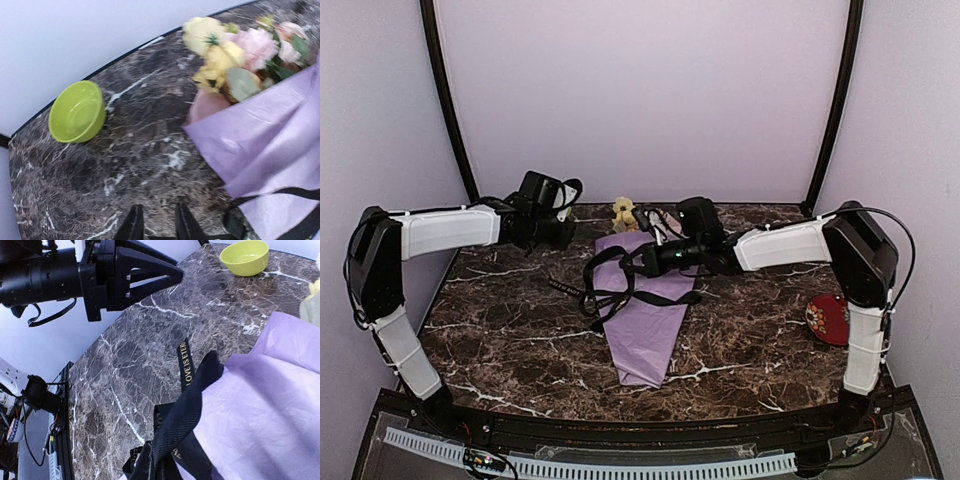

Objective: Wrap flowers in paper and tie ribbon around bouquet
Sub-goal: Cross the ribbon over the folded bouquet.

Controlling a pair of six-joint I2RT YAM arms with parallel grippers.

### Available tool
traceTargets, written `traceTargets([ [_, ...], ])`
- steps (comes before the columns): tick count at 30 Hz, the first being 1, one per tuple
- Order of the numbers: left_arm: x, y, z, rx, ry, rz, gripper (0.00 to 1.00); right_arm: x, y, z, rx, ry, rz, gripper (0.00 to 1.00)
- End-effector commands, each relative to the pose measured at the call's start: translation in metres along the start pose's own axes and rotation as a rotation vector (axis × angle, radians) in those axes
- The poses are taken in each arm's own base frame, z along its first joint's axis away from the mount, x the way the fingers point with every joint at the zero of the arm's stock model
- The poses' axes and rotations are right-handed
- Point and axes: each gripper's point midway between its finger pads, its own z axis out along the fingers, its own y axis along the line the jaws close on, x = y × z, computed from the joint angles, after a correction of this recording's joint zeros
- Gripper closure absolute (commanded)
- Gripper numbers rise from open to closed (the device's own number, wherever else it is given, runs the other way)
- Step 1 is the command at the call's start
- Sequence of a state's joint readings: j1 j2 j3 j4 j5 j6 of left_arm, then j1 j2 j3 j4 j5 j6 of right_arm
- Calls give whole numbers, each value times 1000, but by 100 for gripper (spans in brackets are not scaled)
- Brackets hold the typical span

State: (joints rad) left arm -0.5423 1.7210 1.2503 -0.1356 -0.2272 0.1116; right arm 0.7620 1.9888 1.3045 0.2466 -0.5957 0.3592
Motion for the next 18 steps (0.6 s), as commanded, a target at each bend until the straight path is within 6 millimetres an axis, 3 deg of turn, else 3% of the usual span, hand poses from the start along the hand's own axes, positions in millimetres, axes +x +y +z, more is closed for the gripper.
traceTargets([
  [1, -3, 45, -5, -83, 12, -120, 71, -27, -24, -19, 26, -148, 171, 100],
  [4, -9, 14, -24, 87, -65, -117, 66, -15, -42, -16, 45, -144, 250, 100],
  [6, -9, -18, -41, 211, -141, -55, 66, -10, -48, -12, 50, -137, 268, 100],
  [10, 21, -91, -59, 476, -114, 100, 61, -6, -56, -8, 70, -128, 285, 100],
  [12, 43, -102, -53, 515, -29, 94, 61, -6, -57, -9, 81, -124, 280, 100],
  [18, 91, -106, -31, 500, 145, 87, 52, -1, -59, -9, 92, -107, 278, 100],
])
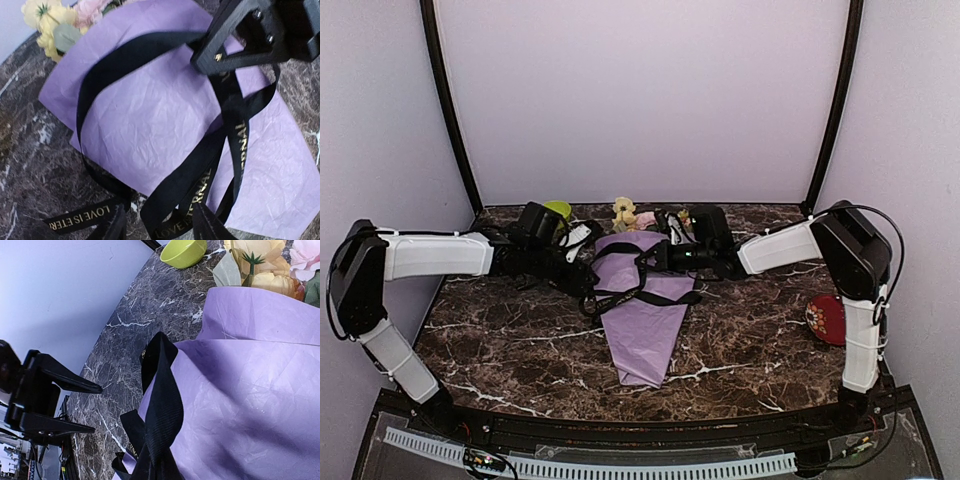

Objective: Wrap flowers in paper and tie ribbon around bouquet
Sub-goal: Cross the ribbon over the folded bouquet.

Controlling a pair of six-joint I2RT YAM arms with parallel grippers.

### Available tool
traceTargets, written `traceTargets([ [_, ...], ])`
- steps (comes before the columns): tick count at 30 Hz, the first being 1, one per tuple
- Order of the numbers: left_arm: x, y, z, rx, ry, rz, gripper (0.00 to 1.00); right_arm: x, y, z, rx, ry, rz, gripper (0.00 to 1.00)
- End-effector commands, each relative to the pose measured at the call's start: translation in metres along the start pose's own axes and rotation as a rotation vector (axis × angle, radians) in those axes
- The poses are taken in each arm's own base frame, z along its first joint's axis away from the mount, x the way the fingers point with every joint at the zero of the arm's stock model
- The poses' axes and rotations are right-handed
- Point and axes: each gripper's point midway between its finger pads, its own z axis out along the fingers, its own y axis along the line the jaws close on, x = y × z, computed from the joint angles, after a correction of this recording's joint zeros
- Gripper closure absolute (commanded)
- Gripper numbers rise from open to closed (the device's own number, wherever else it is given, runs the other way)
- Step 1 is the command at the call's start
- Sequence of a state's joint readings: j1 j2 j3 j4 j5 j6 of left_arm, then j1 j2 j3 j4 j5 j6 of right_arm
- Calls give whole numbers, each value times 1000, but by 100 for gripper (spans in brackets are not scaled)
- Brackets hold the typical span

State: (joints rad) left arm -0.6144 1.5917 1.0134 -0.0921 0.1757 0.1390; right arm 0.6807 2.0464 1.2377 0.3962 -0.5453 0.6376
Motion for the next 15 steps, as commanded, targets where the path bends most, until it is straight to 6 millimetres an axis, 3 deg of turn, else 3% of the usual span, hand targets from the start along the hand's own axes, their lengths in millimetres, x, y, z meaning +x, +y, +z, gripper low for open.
traceTargets([
  [1, 45, -5, 15, 53, 161, -24, 51, -2, 2, 2, 2, -13, -17, 100],
  [7, 70, -5, 37, 77, 275, -36, 55, 0, 2, 2, 5, -3, -22, 100],
  [9, 71, 1, 39, 43, 284, -38, 73, 1, 1, 2, 11, 3, -26, 100],
  [13, 59, 1, 30, 33, 213, -26, 98, 4, 0, 2, 12, 13, -29, 100],
  [15, 48, 2, 19, 16, 166, -21, 100, 5, -1, 2, 15, 17, -30, 100],
])
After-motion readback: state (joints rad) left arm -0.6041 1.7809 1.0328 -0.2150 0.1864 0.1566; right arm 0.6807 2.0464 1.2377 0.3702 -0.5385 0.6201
